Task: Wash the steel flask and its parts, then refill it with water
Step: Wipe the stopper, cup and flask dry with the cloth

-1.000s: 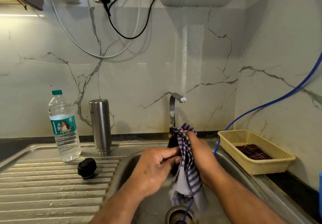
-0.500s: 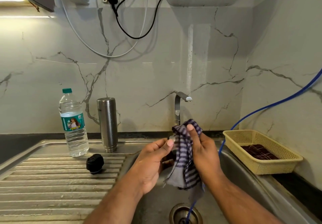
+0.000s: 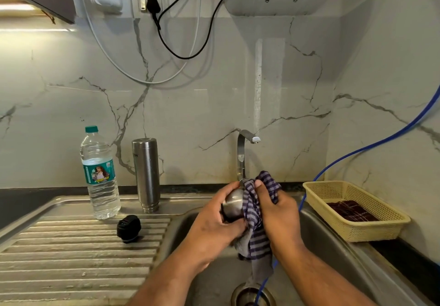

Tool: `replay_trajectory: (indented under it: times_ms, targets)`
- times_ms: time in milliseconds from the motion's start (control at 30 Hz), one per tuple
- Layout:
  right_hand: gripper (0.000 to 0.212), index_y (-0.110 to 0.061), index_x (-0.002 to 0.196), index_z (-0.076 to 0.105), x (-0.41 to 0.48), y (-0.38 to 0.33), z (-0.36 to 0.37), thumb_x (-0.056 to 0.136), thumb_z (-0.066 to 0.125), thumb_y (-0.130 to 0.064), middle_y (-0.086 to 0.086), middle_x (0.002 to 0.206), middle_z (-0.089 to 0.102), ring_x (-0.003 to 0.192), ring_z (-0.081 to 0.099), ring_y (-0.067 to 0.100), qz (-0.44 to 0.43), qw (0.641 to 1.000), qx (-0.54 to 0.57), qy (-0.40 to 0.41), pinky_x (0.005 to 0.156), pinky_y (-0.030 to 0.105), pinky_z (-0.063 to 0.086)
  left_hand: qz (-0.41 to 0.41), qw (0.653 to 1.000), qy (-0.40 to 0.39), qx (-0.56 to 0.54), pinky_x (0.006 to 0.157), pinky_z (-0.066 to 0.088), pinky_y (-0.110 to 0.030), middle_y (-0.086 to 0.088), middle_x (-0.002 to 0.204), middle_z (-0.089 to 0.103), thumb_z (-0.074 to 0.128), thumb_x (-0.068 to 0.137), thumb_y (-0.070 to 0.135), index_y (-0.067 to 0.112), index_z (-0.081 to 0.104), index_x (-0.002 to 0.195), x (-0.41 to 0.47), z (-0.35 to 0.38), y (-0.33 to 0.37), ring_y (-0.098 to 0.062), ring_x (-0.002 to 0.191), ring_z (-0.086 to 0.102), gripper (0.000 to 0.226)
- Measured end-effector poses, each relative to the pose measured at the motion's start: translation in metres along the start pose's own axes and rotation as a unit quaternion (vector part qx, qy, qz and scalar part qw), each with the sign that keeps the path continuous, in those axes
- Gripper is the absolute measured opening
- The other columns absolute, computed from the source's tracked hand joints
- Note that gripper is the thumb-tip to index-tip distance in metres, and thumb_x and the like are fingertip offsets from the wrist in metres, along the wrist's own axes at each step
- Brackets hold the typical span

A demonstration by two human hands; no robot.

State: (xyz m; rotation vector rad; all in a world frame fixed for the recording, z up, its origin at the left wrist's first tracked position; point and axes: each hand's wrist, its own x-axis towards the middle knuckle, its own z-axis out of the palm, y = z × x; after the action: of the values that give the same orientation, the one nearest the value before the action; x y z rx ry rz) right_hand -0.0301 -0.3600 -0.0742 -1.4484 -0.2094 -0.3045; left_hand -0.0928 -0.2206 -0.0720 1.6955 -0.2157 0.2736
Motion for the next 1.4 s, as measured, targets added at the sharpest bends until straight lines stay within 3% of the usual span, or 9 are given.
replay_trajectory:
  times_ms: [133, 300, 433, 633, 800, 933, 1100, 1233, 1400]
  targets:
    - [0.02, -0.025, 0.097, 0.075, -0.006, -0.006, 0.003, 0.097, 0.065, -0.042, -0.011, 0.085, 0.078, 0.08, 0.074, 0.003, -0.036, 0.998, -0.03, -0.049, 0.072, 0.022, 0.059, 0.028, 0.99, 0.049, 0.129, 0.097, 0.057, -0.03, 0.009, 0.119, 0.068, 0.09, 0.073, 0.021, 0.04, 0.052, 0.128, 0.002, -0.007, -0.003, -0.003, 0.106, 0.067, 0.07]
    - [0.02, -0.028, 0.096, 0.074, -0.005, -0.008, 0.0, 0.096, 0.064, -0.045, -0.01, 0.085, 0.078, 0.079, 0.074, 0.004, -0.022, 0.997, -0.039, -0.07, 0.076, 0.026, 0.059, 0.013, 0.952, 0.137, 0.275, 0.074, 0.049, -0.011, 0.012, 0.12, 0.046, 0.087, 0.071, 0.047, 0.037, 0.055, 0.12, 0.008, -0.028, -0.01, -0.005, 0.101, 0.056, 0.059]
    - [0.02, -0.031, 0.098, 0.073, -0.005, -0.001, 0.0, 0.095, 0.064, -0.048, -0.012, 0.085, 0.077, 0.079, 0.073, 0.001, -0.014, 0.993, -0.078, -0.083, 0.076, 0.024, 0.059, -0.032, 0.94, 0.232, 0.247, 0.067, 0.04, -0.013, 0.011, 0.108, 0.055, 0.079, 0.074, 0.061, 0.035, 0.054, 0.116, 0.011, -0.042, -0.017, -0.004, 0.092, 0.056, 0.056]
    - [0.021, -0.025, 0.096, 0.076, -0.006, 0.011, 0.007, 0.095, 0.067, -0.044, -0.02, 0.079, 0.075, 0.075, 0.07, -0.006, -0.012, 0.981, -0.137, -0.137, 0.063, 0.008, 0.05, -0.09, 0.92, 0.296, 0.238, 0.076, 0.048, -0.027, 0.007, 0.099, 0.065, 0.077, 0.081, 0.057, 0.023, 0.062, 0.11, 0.042, -0.07, -0.026, -0.009, 0.088, 0.059, 0.047]
    - [0.019, -0.027, 0.087, 0.075, -0.003, 0.02, 0.012, 0.094, 0.069, -0.044, -0.025, 0.076, 0.073, 0.074, 0.068, -0.011, -0.029, 0.97, -0.18, -0.162, 0.063, 0.008, 0.046, -0.099, 0.895, 0.289, 0.323, 0.069, 0.044, -0.027, 0.003, 0.088, 0.067, 0.081, 0.083, 0.043, 0.016, 0.067, 0.105, 0.069, -0.105, -0.019, -0.011, 0.08, 0.06, 0.038]
    - [0.026, -0.025, 0.089, 0.076, -0.001, 0.027, 0.014, 0.093, 0.068, -0.049, -0.016, 0.078, 0.075, 0.075, 0.066, -0.012, -0.047, 0.958, -0.218, -0.179, 0.061, 0.006, 0.045, -0.103, 0.886, 0.273, 0.361, 0.069, 0.05, -0.024, 0.008, 0.084, 0.065, 0.083, 0.082, 0.039, 0.022, 0.066, 0.097, 0.068, -0.13, -0.019, -0.011, 0.082, 0.063, 0.028]
    - [0.02, -0.029, 0.094, 0.074, 0.0, 0.03, 0.017, 0.094, 0.067, -0.049, -0.017, 0.083, 0.073, 0.079, 0.062, -0.018, -0.055, 0.947, -0.242, -0.206, 0.063, 0.003, 0.044, -0.11, 0.859, 0.307, 0.395, 0.058, 0.038, -0.02, 0.005, 0.083, 0.066, 0.082, 0.083, 0.04, 0.02, 0.066, 0.094, 0.047, -0.185, 0.0, -0.009, 0.079, 0.06, 0.028]
    - [0.019, -0.031, 0.092, 0.075, 0.001, 0.032, 0.018, 0.093, 0.068, -0.048, -0.017, 0.083, 0.074, 0.079, 0.063, -0.017, -0.061, 0.946, -0.243, -0.207, 0.062, 0.002, 0.043, -0.143, 0.841, 0.338, 0.397, 0.082, 0.046, -0.029, -0.005, 0.109, 0.069, 0.084, 0.08, 0.039, 0.013, 0.071, 0.116, 0.021, -0.227, -0.007, -0.024, 0.105, 0.063, 0.046]
    - [0.021, -0.027, 0.093, 0.077, -0.002, 0.032, 0.019, 0.093, 0.068, -0.047, -0.015, 0.081, 0.075, 0.075, 0.066, -0.011, -0.052, 0.947, -0.24, -0.206, 0.059, 0.005, 0.044, -0.156, 0.839, 0.331, 0.403, 0.086, 0.048, -0.03, -0.002, 0.097, 0.064, 0.087, 0.079, 0.03, 0.006, 0.071, 0.118, -0.001, -0.236, -0.033, -0.023, 0.096, 0.063, 0.048]
